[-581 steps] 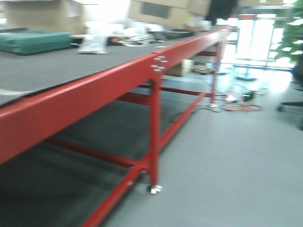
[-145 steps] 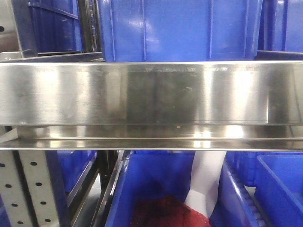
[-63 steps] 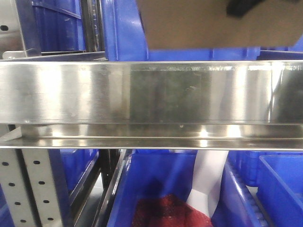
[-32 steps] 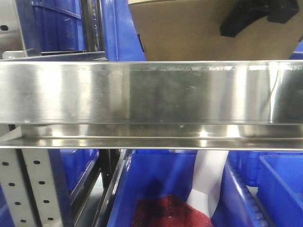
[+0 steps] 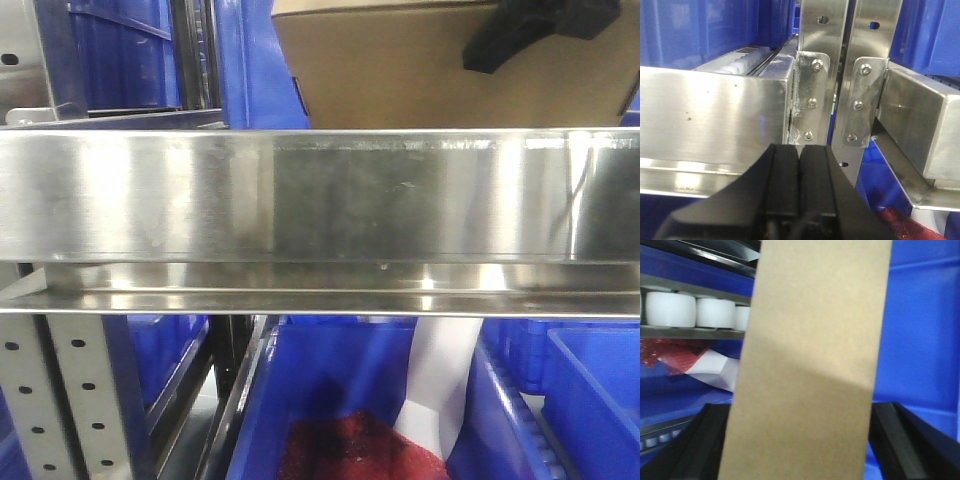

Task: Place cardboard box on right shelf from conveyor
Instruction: 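Lower the held box onto the roller shelf with the right gripper, then open the right gripper and withdraw it from the box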

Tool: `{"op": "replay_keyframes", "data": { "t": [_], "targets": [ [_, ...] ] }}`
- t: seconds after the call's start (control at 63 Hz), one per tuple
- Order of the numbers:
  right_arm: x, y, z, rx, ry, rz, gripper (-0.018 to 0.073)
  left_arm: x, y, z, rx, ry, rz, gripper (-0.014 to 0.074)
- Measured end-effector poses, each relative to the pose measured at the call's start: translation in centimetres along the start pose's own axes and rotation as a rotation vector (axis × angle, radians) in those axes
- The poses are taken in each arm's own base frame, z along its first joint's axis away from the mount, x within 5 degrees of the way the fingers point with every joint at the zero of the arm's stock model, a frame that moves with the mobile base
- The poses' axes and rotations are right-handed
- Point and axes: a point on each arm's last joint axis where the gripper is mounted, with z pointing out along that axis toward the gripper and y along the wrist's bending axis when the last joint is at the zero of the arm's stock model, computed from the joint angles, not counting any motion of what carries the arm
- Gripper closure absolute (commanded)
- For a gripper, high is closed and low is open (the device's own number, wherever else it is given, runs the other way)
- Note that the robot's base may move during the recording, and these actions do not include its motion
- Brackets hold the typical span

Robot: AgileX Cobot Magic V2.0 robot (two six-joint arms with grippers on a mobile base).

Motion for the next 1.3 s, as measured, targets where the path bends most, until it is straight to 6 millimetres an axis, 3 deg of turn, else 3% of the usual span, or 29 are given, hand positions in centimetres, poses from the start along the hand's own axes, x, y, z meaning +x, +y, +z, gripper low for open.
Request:
{"op": "replay_keyframes", "data": {
  "t": [0.301,0.492,0.65,0.888,1.094,1.301],
  "targets": [
    [-0.2,-0.8,-3.8,0.064,-0.063,0.147,-0.0069,0.0,0.0,0.0,0.0,0.0,0.0,0.0715],
    [-0.8,-0.8,-6.2,0.071,-0.156,0.328,-0.0059,0.0,0.0,0.0,0.0,0.0,0.0,0.0715],
    [-0.7,-1.1,-7.9,0.086,-0.2,0.571,0.0074,0.0,0.0,0.0,0.0,0.0,0.0,0.0715],
    [0.0,-0.9,-9.5,0.133,-0.305,1.036,0.0501,0.0,0.0,0.0,0.0,0.0,0.0,0.0715],
    [0.3,-0.1,-9.6,0.123,-0.419,1.34,0.0503,0.0,0.0,0.0,0.0,0.0,0.0,0.0715],
    [0.2,-0.1,-9.5,0.117,-0.448,1.391,0.0503,0.0,0.0,0.0,0.0,0.0,0.0,0.0715]
  ]
}}
